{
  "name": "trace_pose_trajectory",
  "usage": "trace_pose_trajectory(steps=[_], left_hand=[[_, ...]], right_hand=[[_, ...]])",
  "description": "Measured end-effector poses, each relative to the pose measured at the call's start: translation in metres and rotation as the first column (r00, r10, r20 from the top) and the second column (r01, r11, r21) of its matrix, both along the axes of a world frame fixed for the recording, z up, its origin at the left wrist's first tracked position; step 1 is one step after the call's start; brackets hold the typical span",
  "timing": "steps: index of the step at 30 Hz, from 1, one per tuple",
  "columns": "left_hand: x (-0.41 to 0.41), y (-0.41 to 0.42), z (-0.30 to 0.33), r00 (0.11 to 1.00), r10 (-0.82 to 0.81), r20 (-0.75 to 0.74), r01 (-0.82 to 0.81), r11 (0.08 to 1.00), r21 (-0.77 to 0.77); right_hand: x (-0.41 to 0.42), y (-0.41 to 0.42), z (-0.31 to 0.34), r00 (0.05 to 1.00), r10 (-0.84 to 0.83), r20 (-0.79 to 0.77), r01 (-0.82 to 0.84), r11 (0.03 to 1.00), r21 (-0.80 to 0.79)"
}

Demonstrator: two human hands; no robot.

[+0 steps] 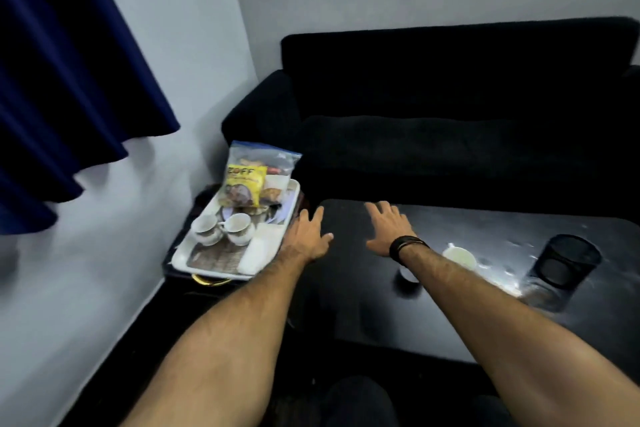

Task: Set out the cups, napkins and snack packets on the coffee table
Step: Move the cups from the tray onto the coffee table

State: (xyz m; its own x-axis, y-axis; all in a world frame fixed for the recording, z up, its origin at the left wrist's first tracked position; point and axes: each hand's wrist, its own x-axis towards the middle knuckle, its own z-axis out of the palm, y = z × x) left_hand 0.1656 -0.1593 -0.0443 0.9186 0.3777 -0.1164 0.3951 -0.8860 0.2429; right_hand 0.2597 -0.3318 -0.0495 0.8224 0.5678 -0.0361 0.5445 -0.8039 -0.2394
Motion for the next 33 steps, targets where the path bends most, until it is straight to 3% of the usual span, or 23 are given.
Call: trace_pose_trajectory(steps=[6, 12, 19, 26, 33], left_hand=[[-0.065, 0.098, 0.003, 0.972, 0.224, 0.073, -0.228, 0.972, 0.059], [-0.094, 0.168, -0.013, 0.859, 0.505, 0.08, -0.506, 0.862, -0.007], [-0.067, 0.219, -0.022, 0.782, 0.622, 0.034, -0.618, 0.781, -0.091], [-0.034, 0.236, -0.032, 0.748, 0.66, -0.067, -0.663, 0.741, -0.101], [-0.033, 0.223, -0.029, 0.76, 0.646, 0.074, -0.64, 0.763, -0.085]], right_hand=[[-0.046, 0.118, -0.001, 0.978, 0.207, -0.015, -0.205, 0.977, 0.061], [-0.058, 0.217, -0.008, 0.921, 0.38, -0.084, -0.374, 0.924, 0.077], [-0.045, 0.289, -0.028, 0.861, 0.493, -0.124, -0.493, 0.869, 0.037], [-0.033, 0.317, -0.049, 0.856, 0.484, -0.179, -0.487, 0.873, 0.032], [-0.013, 0.302, -0.027, 0.906, 0.364, -0.214, -0.3, 0.911, 0.282]])
